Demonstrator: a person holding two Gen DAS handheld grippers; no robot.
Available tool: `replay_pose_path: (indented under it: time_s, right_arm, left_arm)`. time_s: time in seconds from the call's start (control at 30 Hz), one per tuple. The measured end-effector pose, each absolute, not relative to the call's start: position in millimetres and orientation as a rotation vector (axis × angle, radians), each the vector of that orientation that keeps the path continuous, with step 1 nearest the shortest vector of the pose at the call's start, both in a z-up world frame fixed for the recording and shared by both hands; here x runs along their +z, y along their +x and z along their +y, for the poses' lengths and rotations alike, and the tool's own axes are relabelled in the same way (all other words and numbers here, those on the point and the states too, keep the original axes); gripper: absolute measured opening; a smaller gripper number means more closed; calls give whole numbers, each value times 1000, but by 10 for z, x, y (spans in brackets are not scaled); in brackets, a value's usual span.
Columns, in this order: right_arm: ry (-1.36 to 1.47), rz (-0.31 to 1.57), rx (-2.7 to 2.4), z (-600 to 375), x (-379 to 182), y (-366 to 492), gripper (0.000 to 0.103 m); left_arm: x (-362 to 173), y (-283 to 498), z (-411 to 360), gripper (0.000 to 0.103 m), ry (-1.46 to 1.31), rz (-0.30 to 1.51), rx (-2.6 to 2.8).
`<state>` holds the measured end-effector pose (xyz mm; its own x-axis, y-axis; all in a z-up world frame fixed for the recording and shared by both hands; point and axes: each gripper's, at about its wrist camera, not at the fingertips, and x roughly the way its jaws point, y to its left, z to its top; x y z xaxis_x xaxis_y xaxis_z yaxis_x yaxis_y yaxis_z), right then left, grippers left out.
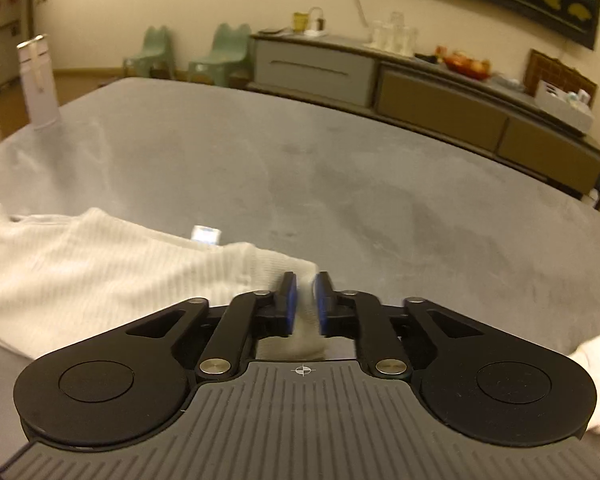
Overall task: Fold clothes
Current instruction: 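Grasp the striped sweater edge with the right gripper while the left gripper holds the hem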
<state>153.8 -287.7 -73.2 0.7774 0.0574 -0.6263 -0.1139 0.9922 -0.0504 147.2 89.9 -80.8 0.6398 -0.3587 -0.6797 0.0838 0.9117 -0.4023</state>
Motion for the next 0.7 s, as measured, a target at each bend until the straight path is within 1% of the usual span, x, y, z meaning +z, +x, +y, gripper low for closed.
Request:
replay_pose_path:
  time_s: [0.07,0.1,0.2,0.23,0.27,0.37,0.4,0.43,0.47,0.6,0.67,0.7]
  right_arm:
    - [-27,631,114,-2892,-703,1435,20]
    - [2,609,125,-2900,-689,1384,20]
    - [82,550,157,-2910,-657,1240,20]
    - [36,582,177,-2820,-729,1267,20]
    - [-9,614,197,-2730,-802,1294,18]
    - [-88,642,195,-2601,-925,1373,16]
    - [-56,652,185,-2619,-899,1403,15]
    - [-30,637,179,-2622,-860,1403,16]
    - [-8,622,175,-2619,-824,1402,22]
    - [-81,648,181,-2477,-964,1491,23]
    - [-39,653,176,-2535,-921,1491,25]
    - [-3,652,163,-2584,-884,1475,28]
  left_arm:
    - [-799,1464,928,20,-378,842,-262]
    - [-791,1461,921,23,-383,839,-270]
    - [-777,1456,857,25,-348,832,-282]
    - [-789,1454,839,24,-327,838,-270]
    - [-801,1448,830,19,-315,842,-258]
    - [-788,1424,836,19,-319,831,-264]
    - [-780,1416,840,22,-323,826,-270]
    - [-770,1409,831,24,-317,819,-274]
    - [-760,1404,804,26,-299,809,-275]
    - [-790,1437,804,23,-295,832,-251]
    - [-785,1430,848,24,-323,835,-257]
    - [-786,1431,865,24,-336,837,-260]
